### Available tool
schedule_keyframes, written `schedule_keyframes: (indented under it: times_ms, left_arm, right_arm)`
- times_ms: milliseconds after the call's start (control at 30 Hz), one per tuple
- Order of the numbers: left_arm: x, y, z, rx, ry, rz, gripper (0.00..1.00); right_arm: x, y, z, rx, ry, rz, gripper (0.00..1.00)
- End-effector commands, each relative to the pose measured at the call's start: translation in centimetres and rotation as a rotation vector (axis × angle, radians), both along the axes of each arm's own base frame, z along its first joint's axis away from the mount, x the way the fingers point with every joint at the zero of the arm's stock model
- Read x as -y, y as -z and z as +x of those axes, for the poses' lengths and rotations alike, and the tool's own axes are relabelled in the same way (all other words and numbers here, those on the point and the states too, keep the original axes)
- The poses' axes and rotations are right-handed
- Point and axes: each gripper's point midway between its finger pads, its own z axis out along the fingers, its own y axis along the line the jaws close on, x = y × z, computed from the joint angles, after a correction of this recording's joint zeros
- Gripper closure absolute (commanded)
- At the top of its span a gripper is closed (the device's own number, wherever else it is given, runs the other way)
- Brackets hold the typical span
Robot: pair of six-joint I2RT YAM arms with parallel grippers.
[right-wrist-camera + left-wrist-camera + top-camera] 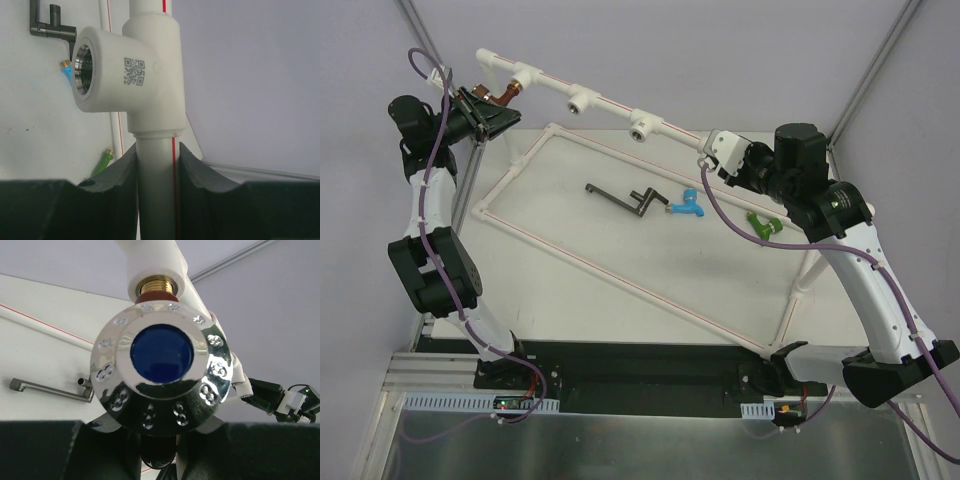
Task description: Install the water faucets
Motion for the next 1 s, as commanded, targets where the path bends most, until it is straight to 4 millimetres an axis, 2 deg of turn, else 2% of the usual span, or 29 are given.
schedule_keyframes:
  times_ms: [0,467,967]
  left_arm:
    - [1.9,-3.6,0.6,0.118,-0.04,0.04,1.0]
    - [1.7,-3.6,0.6,0.126,-0.054,0.081,1.0]
    - [1.3,-2.1,0.8,0.145,-0.074,0.189,1.0]
  right_arm:
    - [-0.9,2.3,-3.5,-0.13,-0.068,0.012,0.98]
    - [-0.9,2.3,-3.6,-0.131,-0.07,0.012,0.98]
    - [-1.0,2.4,-3.6,-0.131,-0.073,0.01,0.98]
